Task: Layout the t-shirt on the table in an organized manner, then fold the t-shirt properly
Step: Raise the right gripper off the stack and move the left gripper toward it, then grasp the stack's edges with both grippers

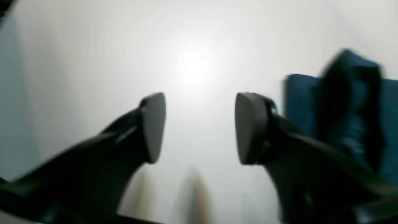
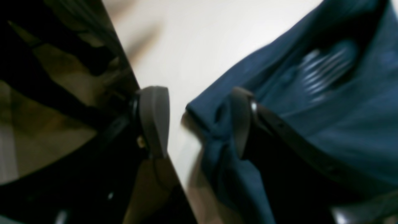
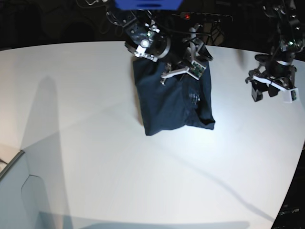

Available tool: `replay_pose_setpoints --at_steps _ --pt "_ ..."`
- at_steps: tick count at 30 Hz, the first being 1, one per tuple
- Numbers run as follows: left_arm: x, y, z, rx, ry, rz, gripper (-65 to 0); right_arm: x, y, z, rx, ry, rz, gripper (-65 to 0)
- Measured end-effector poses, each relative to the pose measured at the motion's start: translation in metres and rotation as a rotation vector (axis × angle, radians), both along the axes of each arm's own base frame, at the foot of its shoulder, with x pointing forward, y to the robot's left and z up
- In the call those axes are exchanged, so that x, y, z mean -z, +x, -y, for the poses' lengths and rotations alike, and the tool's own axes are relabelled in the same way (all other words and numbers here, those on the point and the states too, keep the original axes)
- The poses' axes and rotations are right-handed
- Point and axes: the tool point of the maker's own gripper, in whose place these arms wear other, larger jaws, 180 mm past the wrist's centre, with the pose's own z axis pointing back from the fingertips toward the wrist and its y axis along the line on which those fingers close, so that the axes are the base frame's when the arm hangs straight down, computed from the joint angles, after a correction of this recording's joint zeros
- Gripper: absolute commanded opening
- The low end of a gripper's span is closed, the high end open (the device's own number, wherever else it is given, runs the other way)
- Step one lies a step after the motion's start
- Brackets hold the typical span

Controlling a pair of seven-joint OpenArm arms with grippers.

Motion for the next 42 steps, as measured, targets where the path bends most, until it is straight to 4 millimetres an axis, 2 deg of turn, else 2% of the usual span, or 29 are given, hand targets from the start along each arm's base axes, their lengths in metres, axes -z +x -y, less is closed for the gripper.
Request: replay_pose_setpoints --at_steps 3,9,13,17,23,28,32,34,37,40,42 --pt "-0.009 0.008 0.013 0.029 -0.058 -0.012 -21.9 -0.015 0.011 0.019 0.054 0.010 0.041 -33.5" --pt "-0.017 0.031 0.059 0.099 -0.184 0.009 -21.8 -0.042 0.046 0.061 0.208 0.028 0.118 -33.5" --pt "-0.006 0.039 0.090 0.163 -0.206 -0.018 -21.8 -0.037 0.058 0.090 0.284 -0.011 0.119 -33.5" --pt "0.010 0.055 0.115 0.231 -0.199 -0.053 -21.8 -0.034 0.067 0.108 0.339 -0.025 0.118 -33.5" --pt "0.044 0.067 0.109 0.203 -0.201 -0.143 -21.8 -0.025 0.063 0.124 0.381 -0.047 0.093 -33.5" --pt "0.055 0.075 0.090 0.186 -0.168 -0.182 -21.8 -0.024 0.066 0.133 0.389 -0.062 0.100 -33.5" --pt "0.049 0.084 0.075 0.164 -0.141 -0.143 -21.8 -0.021 0.064 0.136 0.385 -0.077 0.096 -33.5" --pt "0.043 0.083 0.078 0.178 -0.135 -0.139 -21.8 -0.022 0.064 0.135 0.383 -0.072 0.099 -33.5" --pt "0.020 0.086 0.087 0.208 -0.121 -0.092 -21.8 -0.023 0.066 0.136 0.384 -0.073 0.105 -33.5" --pt "0.005 0.070 0.102 0.250 -0.122 -0.075 -21.8 -0.024 0.068 0.136 0.383 -0.073 0.110 -33.5" --pt "0.008 0.048 0.112 0.251 -0.133 -0.098 -21.8 -0.027 0.072 0.135 0.384 -0.072 0.120 -33.5"
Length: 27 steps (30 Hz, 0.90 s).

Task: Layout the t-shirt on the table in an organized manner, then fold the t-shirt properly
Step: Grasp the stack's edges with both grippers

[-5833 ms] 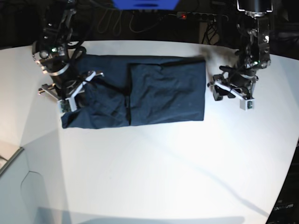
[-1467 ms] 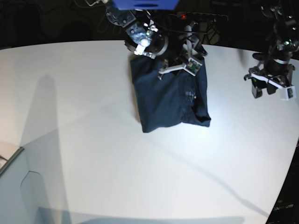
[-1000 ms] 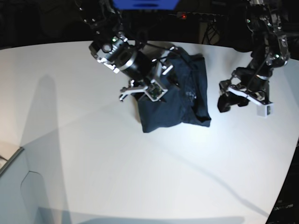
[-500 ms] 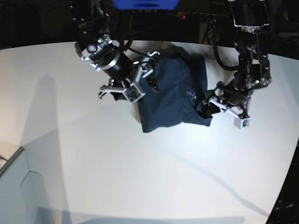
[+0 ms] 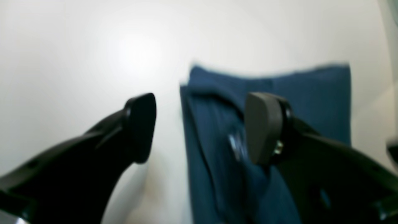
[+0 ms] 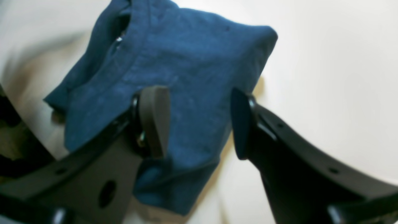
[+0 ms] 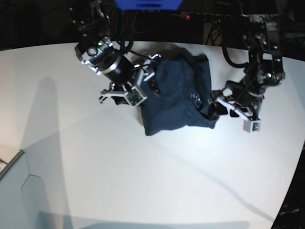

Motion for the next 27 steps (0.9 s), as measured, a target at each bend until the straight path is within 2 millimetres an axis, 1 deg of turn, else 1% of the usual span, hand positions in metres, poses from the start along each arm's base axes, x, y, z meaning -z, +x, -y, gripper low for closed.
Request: replay_pose_setpoints --at_steps 3,5,7,11,13,16,19,21,23,25,27 --pt "0.013 -0.034 0.012 0.019 -0.011 -0.058 -21.8 -0.002 0.003 0.000 0.000 0.002 0.010 -33.5" --pt "0.021 -0.045 0.014 0.016 -0.013 -0.089 -21.8 -0.002 0.002 0.000 0.001 0.002 0.008 -33.5" --pt "0.026 -0.049 0.016 0.010 -0.024 -0.099 -21.8 0.000 0.001 0.001 0.001 -0.001 0.002 -33.5" --pt "0.051 -0.062 0.020 -0.004 -0.053 -0.178 -21.9 -0.004 0.005 0.000 0.001 0.001 0.015 -33.5" --pt "0.059 -0.068 0.022 -0.007 -0.064 -0.206 -21.9 -0.005 0.006 0.000 0.001 0.002 0.018 -33.5" --pt "0.058 -0.066 0.026 -0.005 -0.071 -0.201 -22.0 -0.004 0.006 0.001 0.001 -0.001 0.015 -33.5" --pt "0.058 -0.066 0.041 0.039 -0.076 -0.199 -22.6 -0.004 0.006 0.000 0.001 0.002 0.018 -33.6" --pt "0.059 -0.067 0.047 0.058 -0.080 -0.203 -26.9 -0.004 0.005 0.000 0.001 0.001 0.016 -33.6" --pt "0.059 -0.068 0.051 0.068 -0.081 -0.205 -34.1 -0.004 0.006 0.000 0.001 0.001 0.017 -33.6" --pt "0.059 -0.067 0.052 0.068 -0.084 -0.204 -39.6 -0.004 0.005 0.000 0.001 0.001 0.016 -33.6" --pt "0.060 -0.068 0.053 0.066 -0.088 -0.209 -42.8 -0.004 0.005 0.000 0.001 0.002 0.015 -33.7"
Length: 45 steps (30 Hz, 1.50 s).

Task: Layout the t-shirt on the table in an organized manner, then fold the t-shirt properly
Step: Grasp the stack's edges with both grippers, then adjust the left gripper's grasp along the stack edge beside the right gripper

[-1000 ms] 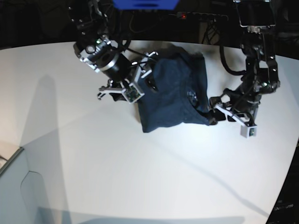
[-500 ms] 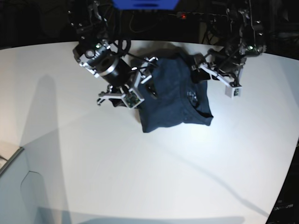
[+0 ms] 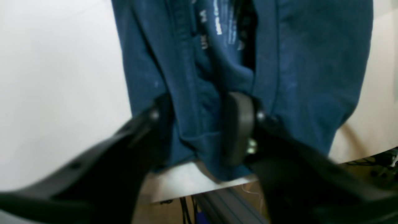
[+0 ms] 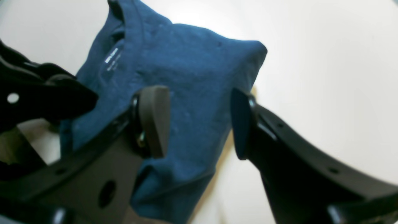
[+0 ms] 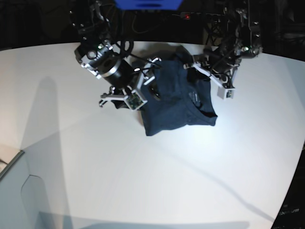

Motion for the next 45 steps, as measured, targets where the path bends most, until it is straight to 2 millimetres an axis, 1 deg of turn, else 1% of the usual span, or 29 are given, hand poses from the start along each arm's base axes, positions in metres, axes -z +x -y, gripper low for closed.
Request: replay_pose_setpoints --at_steps 2,3,5,7,10,11,13,17,19,21,24,28,29,31,36,38,39,41,42,43,45 --pt "0.001 -0.001 0.000 0.000 -0.002 -0.004 -45.6 0.001 0.000 0.000 0.000 -0.004 -0.004 -33.7" --pt "0.001 -0.001 0.000 0.000 -0.002 -0.003 -48.2 0.001 0.000 0.000 0.000 -0.003 -0.003 -33.7" --pt "0.001 -0.001 -0.002 -0.001 0.003 -0.004 -55.2 0.001 0.000 0.000 0.000 -0.003 -0.003 -33.7" --pt "0.001 -0.001 -0.005 -0.004 0.007 -0.003 -65.0 0.001 0.000 0.000 0.000 -0.003 -0.003 -33.7" --pt "0.002 -0.002 -0.010 0.001 0.020 -0.009 -64.0 0.001 0.000 0.000 0.000 -0.003 -0.003 -33.7" --pt "0.002 -0.003 -0.013 0.005 0.025 -0.011 -65.0 0.001 0.000 0.000 0.000 -0.003 -0.002 -33.7" --pt "0.000 -0.004 -0.017 0.007 0.039 -0.005 -65.0 0.001 0.000 0.000 0.000 -0.003 -0.002 -33.7" --pt "-0.011 -0.009 -0.026 -0.003 0.058 0.016 -65.0 0.000 0.000 0.000 0.000 -0.002 0.000 -33.7" --pt "-0.017 -0.008 -0.033 -0.019 0.068 0.033 -65.0 0.000 0.001 0.000 0.000 -0.003 0.000 -33.7" --pt "-0.018 -0.007 -0.038 -0.034 0.074 0.042 -65.0 0.000 0.001 0.000 0.000 -0.003 0.000 -33.7" --pt "-0.015 -0.008 -0.044 -0.050 0.076 0.031 -65.0 0.000 0.001 0.000 0.000 -0.002 0.000 -33.7" --pt "0.000 -0.013 -0.048 -0.065 0.071 -0.016 -64.7 0.000 0.001 0.001 0.001 -0.003 0.001 -33.7" --pt "0.002 -0.013 -0.048 -0.066 0.070 -0.020 -63.7 0.000 0.001 0.001 0.001 -0.002 0.000 -33.7" --pt "0.006 -0.011 -0.049 -0.071 0.067 -0.029 -58.8 0.000 0.001 0.001 0.001 -0.003 -0.001 -33.7" --pt "0.008 -0.015 -0.049 -0.071 0.068 -0.035 -41.2 0.001 0.000 0.001 0.001 -0.003 -0.004 -33.7" --pt "0.001 -0.012 -0.049 -0.067 0.073 -0.018 -35.0 0.001 0.000 0.001 0.001 -0.003 -0.003 -33.7" --pt "-0.005 -0.008 -0.048 -0.063 0.075 0.001 -33.1 0.001 0.000 0.001 0.001 -0.003 -0.002 -33.7" --pt "-0.018 -0.004 -0.051 -0.073 0.079 0.041 -32.5 0.002 -0.001 0.003 -0.002 -0.009 -0.002 -33.7" --pt "-0.026 -0.002 -0.056 -0.088 0.082 0.067 -32.5 0.003 -0.001 0.004 -0.005 -0.016 -0.003 -33.7" --pt "-0.029 -0.001 -0.061 -0.105 0.088 0.077 -32.4 0.003 -0.001 0.006 -0.003 -0.019 -0.004 -33.7" --pt "-0.023 -0.004 -0.072 -0.127 0.110 0.055 -32.4 0.004 -0.001 0.007 -0.005 -0.025 -0.005 -33.8"
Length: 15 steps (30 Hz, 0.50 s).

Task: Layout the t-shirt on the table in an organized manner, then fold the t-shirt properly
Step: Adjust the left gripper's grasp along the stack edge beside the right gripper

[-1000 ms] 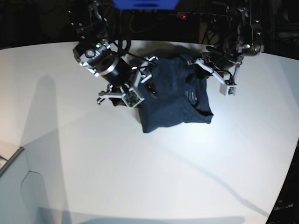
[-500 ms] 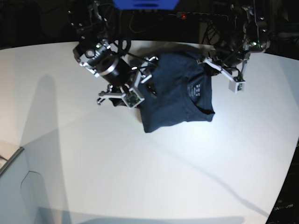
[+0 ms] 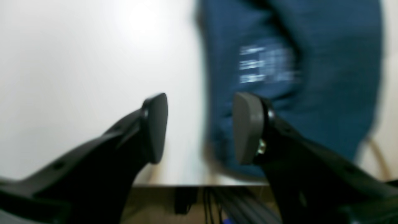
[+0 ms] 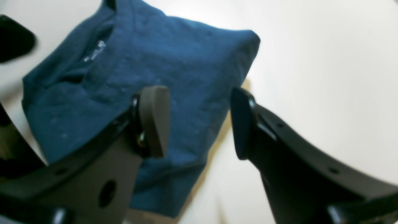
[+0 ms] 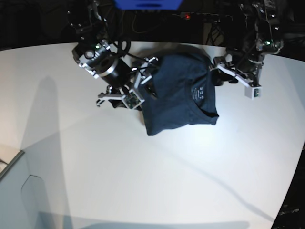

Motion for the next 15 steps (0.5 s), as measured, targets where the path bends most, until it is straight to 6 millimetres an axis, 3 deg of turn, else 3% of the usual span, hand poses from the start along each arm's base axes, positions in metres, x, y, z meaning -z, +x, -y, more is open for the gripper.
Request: replay_pose_setpoints --at_steps 2,7,15 --pt "0.009 0.005 -0.002 -0.009 -0.004 -0.022 -32.4 0.000 0.000 0.000 0.000 0.001 0.000 -33.8" --pt "0.011 0.041 0.009 -0.035 -0.066 0.011 -32.3 0.000 0.000 -0.001 -0.001 0.002 0.001 -33.8" --pt "0.021 0.044 0.025 -0.019 -0.105 -0.018 -32.2 0.001 -0.001 0.000 0.000 -0.001 -0.003 -33.8"
